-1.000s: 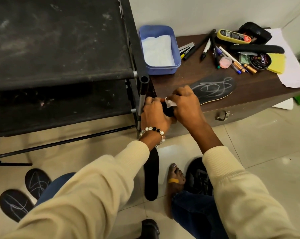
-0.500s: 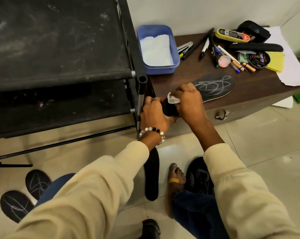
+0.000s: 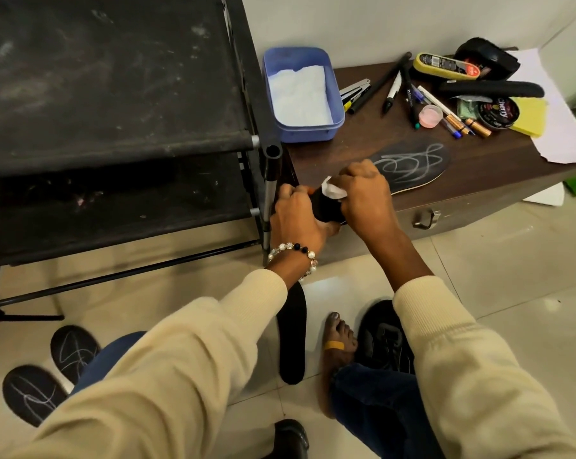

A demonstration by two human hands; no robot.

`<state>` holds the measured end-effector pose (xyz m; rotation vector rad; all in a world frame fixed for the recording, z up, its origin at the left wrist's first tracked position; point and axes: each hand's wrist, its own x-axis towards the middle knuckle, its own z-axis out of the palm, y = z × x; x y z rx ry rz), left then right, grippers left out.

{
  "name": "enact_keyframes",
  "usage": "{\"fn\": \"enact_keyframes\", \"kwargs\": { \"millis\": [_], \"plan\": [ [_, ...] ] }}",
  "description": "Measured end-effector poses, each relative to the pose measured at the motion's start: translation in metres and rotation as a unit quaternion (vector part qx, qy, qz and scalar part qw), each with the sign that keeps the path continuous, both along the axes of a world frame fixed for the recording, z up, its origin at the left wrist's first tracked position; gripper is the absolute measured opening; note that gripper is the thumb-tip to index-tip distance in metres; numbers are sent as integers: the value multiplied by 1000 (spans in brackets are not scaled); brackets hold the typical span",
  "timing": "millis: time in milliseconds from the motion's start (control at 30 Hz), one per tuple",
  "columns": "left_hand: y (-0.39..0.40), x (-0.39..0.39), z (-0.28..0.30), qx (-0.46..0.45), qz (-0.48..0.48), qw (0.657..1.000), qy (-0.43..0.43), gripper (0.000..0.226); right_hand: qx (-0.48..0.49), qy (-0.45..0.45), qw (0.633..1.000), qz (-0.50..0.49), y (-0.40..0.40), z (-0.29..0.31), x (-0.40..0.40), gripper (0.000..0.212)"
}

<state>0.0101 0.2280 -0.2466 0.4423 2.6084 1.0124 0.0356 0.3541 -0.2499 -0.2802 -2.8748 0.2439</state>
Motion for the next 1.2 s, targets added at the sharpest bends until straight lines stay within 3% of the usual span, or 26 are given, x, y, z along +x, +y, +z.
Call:
{"fn": "enact_keyframes", "kwargs": {
  "millis": [167, 433, 600, 800, 933, 1000, 1100, 1200],
  "plan": [
    [0, 0, 0, 13, 5, 1000, 4, 65, -20, 16, 994, 111, -6, 13, 19, 22],
    [1, 0, -2, -17, -9, 1000, 17, 68, 5, -31, 998, -47, 6, 6, 4, 35],
    [1, -1, -1, -12, -14, 1000, 17, 66, -26, -52, 998, 23, 0, 11, 12, 35],
    [1, 0, 1, -34, -20, 999, 23, 65, -2, -13, 1000, -22, 6, 3, 0, 32],
    [0, 2, 3, -46, -29, 998, 27, 65, -20, -58, 998, -28, 3, 11, 0, 30],
    [0, 2, 5, -46, -34, 998, 26, 66, -19, -98, 995, 17, 2, 25, 6, 24],
    [0, 3, 8, -58, -36, 998, 17, 66, -75, -149, 983, 73, 6, 41, 21, 25],
    [2, 5, 13, -95, -44, 995, 7, 70, -220, -71, 968, -97, 19, 49, 35, 25]
  ]
}}
